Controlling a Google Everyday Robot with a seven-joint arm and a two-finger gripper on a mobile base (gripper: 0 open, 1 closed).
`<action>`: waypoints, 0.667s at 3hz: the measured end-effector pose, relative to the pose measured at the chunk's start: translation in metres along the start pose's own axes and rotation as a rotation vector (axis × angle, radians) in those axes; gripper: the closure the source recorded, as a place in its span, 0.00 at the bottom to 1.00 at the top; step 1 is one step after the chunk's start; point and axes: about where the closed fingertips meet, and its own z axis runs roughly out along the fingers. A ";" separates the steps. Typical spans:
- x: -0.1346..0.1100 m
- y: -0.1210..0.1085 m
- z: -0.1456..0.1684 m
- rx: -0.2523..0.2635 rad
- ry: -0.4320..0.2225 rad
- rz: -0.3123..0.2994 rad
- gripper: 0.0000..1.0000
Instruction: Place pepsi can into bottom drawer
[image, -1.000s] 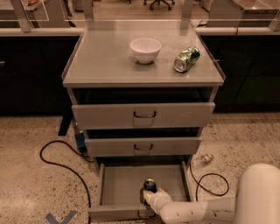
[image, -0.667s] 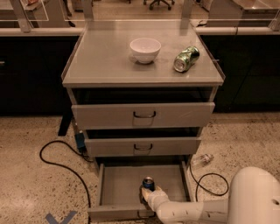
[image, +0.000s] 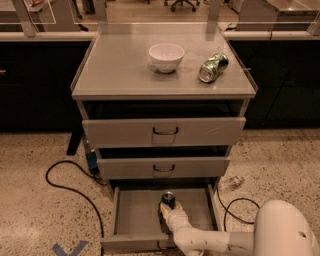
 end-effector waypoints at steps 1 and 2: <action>0.001 0.001 -0.001 -0.001 0.003 0.002 0.81; 0.001 0.001 -0.001 -0.001 0.003 0.002 0.58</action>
Offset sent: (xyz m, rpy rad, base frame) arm -0.0012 0.0007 -0.0005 0.0013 0.0032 0.0004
